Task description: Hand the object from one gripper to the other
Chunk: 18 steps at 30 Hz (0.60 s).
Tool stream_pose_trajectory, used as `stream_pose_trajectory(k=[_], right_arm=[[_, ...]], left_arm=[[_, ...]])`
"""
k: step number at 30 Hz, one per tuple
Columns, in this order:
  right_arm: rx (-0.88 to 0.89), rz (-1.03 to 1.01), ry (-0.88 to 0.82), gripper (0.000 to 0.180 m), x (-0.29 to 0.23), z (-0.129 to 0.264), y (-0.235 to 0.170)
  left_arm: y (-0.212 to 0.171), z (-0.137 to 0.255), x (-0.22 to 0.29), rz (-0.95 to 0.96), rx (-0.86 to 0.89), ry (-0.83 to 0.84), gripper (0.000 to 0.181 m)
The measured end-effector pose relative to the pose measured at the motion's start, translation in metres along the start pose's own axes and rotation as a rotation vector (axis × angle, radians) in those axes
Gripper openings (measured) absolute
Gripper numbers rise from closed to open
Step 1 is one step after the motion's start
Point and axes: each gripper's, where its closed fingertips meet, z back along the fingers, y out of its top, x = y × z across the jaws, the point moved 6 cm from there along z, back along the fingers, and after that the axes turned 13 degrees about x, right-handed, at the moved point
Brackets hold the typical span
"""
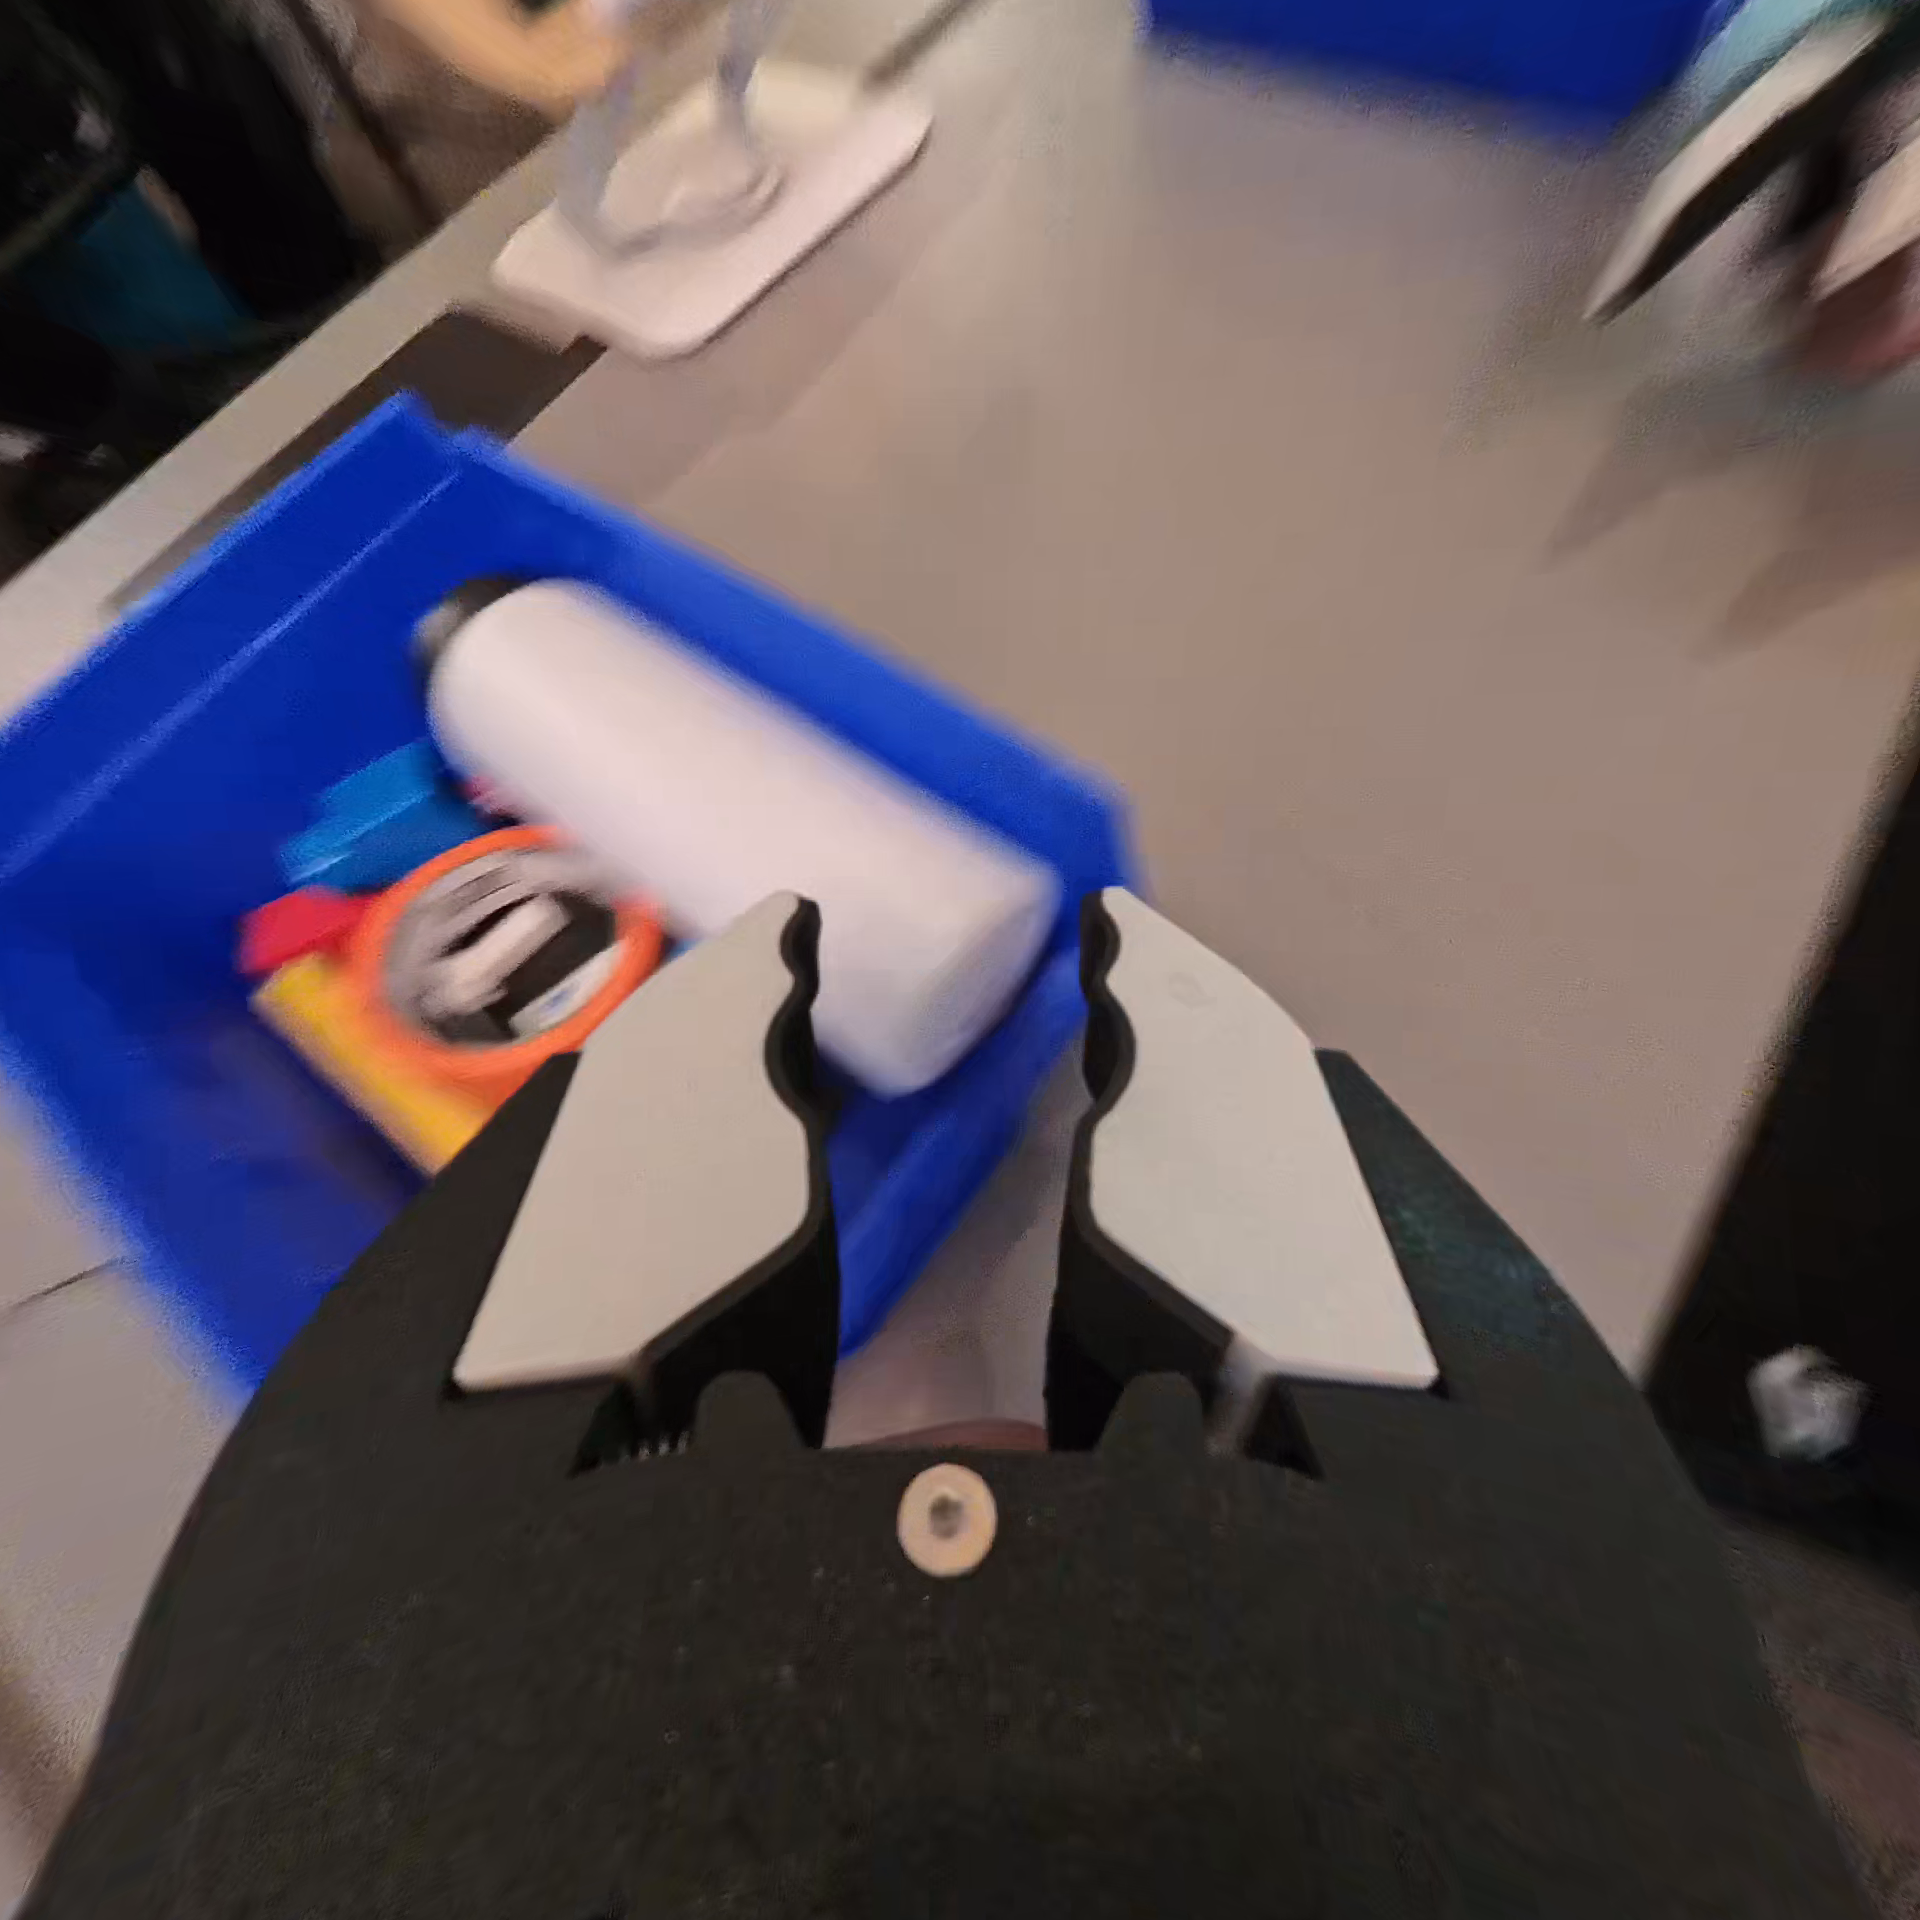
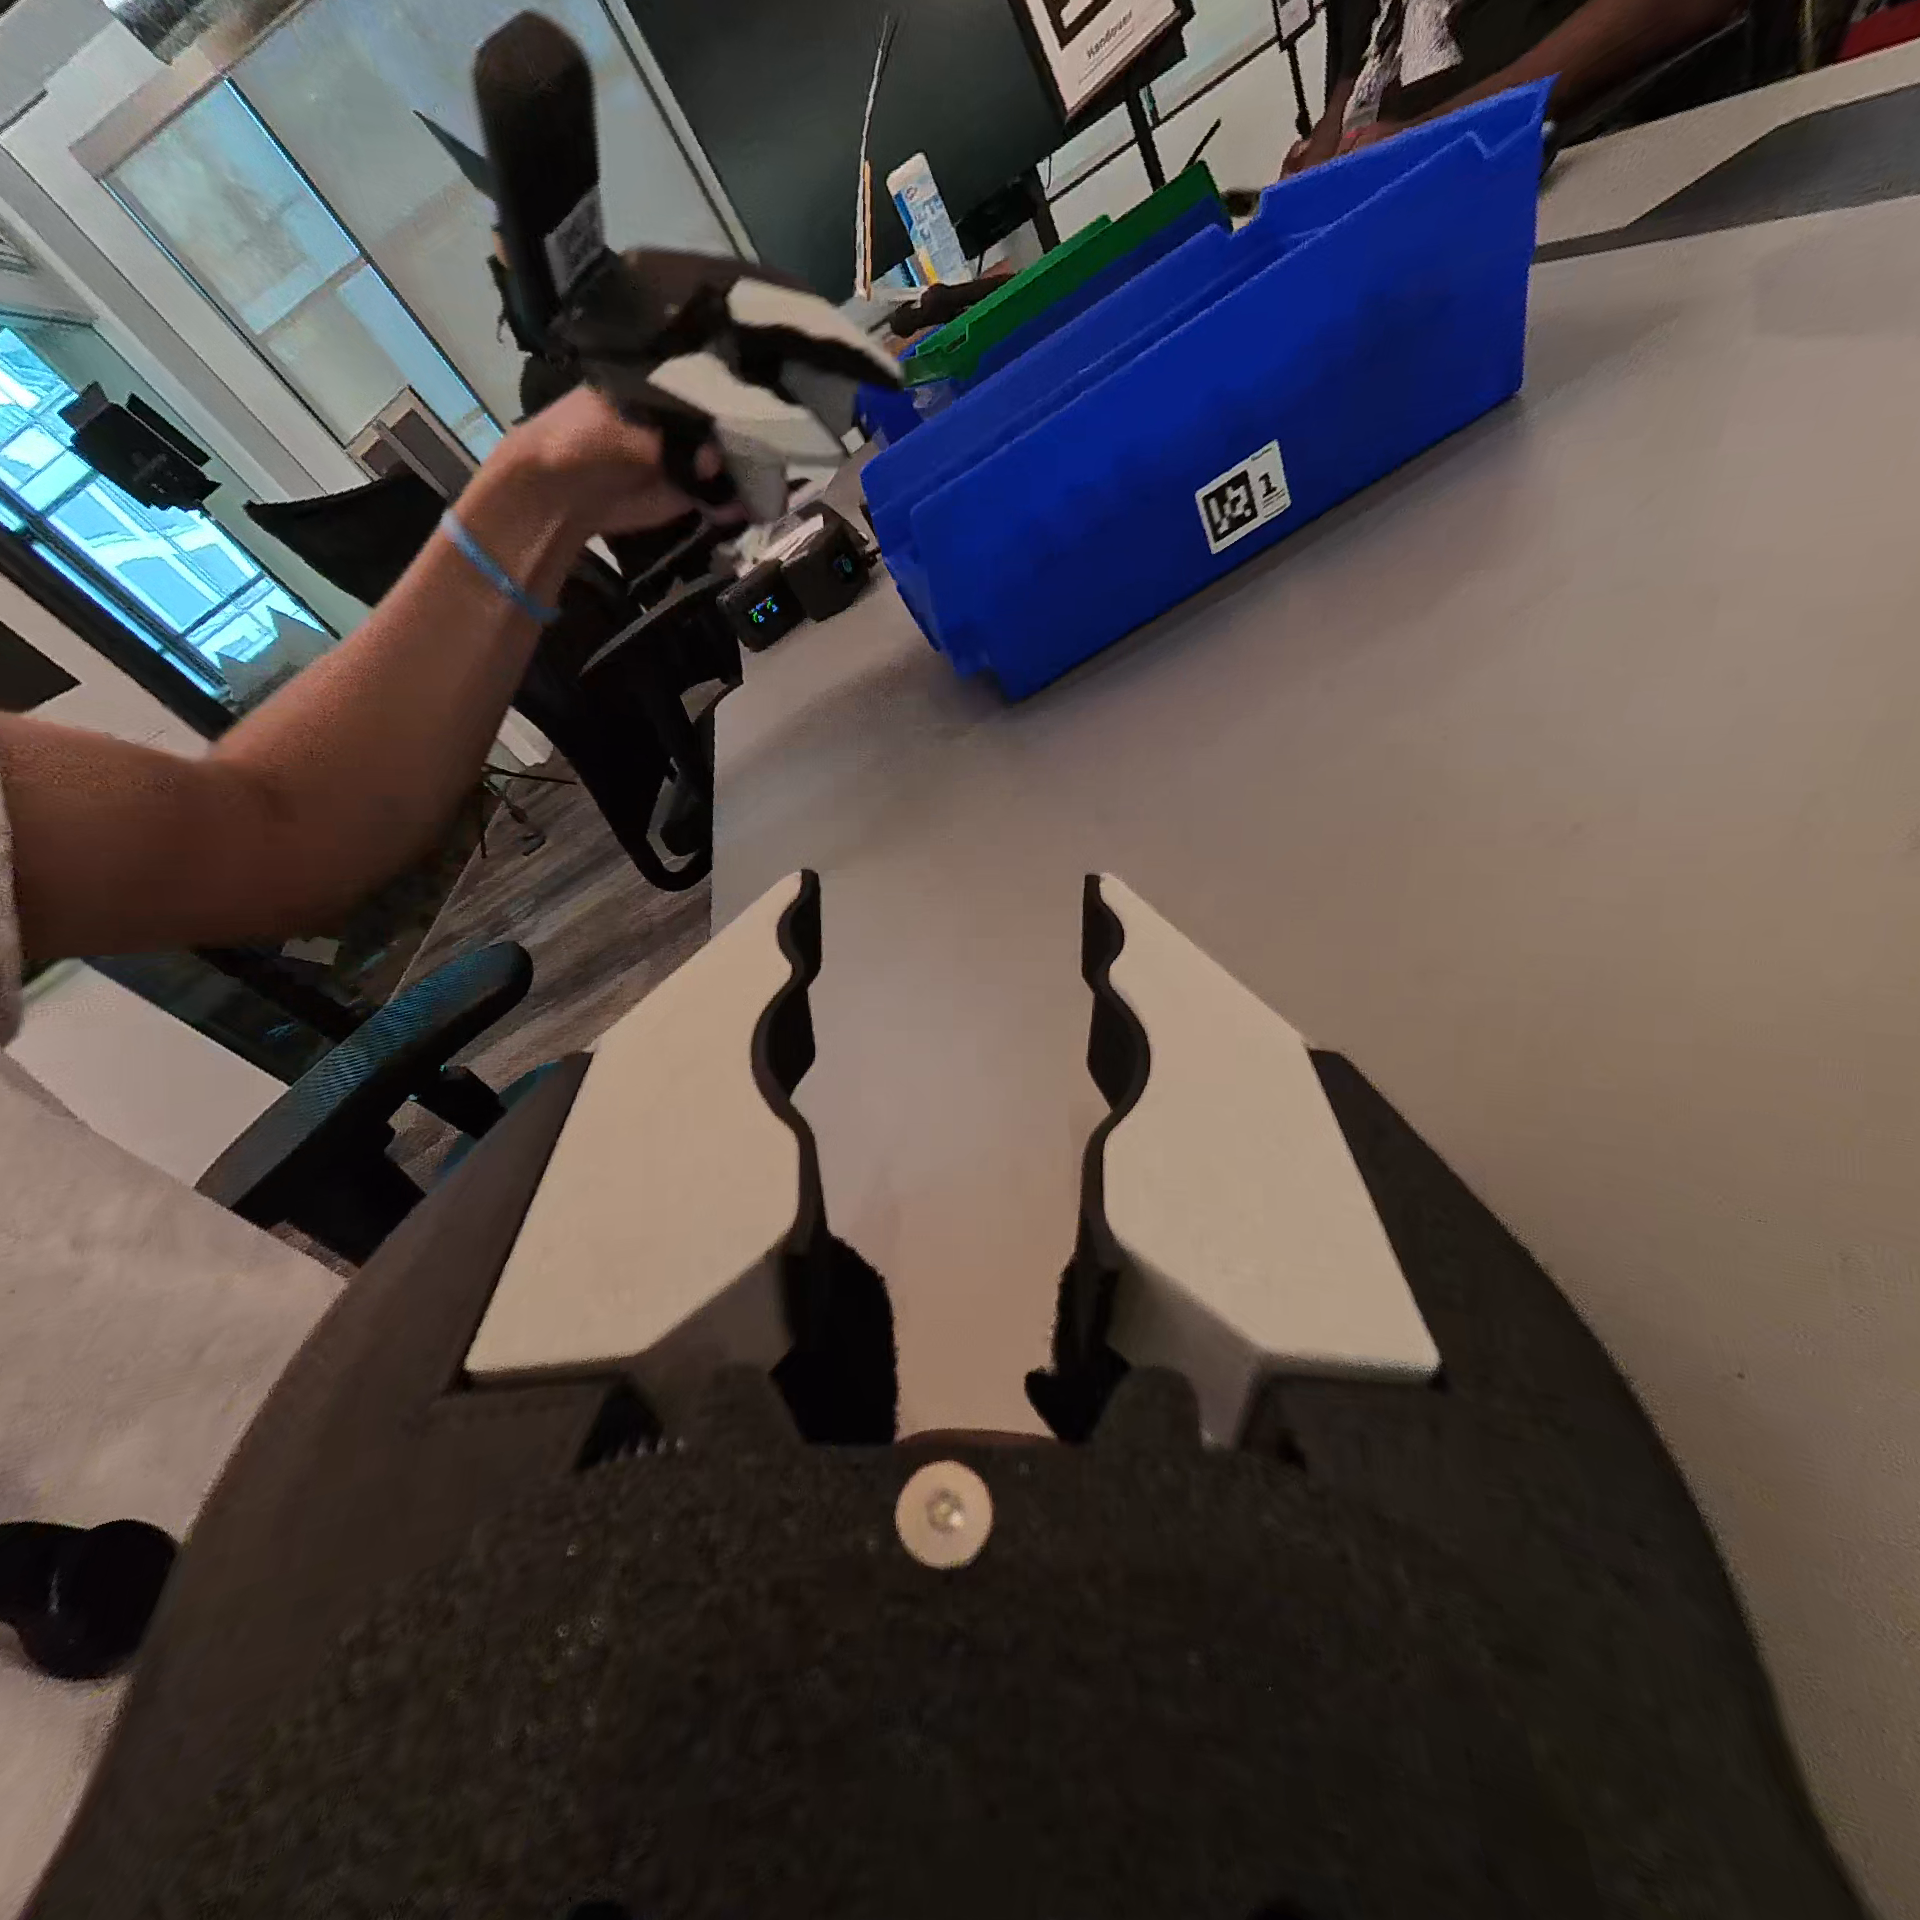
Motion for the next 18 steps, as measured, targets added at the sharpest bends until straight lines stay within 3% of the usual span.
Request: stream_pose_trajectory(k=[3, 7, 11, 18], right_arm=[[-0.009, -0.048, 0.009, 0.050, 0.005, -0.004, -0.002], [-0.007, -0.102, 0.029, 0.051, 0.008, -0.008, -0.003], [-0.009, -0.124, 0.032, 0.051, 0.011, -0.010, -0.004], [-0.023, -0.170, 0.056, 0.051, 0.012, -0.011, -0.006]], left_arm=[[-0.024, -0.006, -0.056, -0.110, -0.338, 0.024, 0.049], [-0.057, -0.034, -0.083, -0.153, -0.697, -0.087, 0.049], [-0.072, -0.057, -0.092, -0.226, -0.812, -0.118, 0.053], [-0.089, -0.065, -0.101, -0.251, -0.961, -0.116, 0.037]])
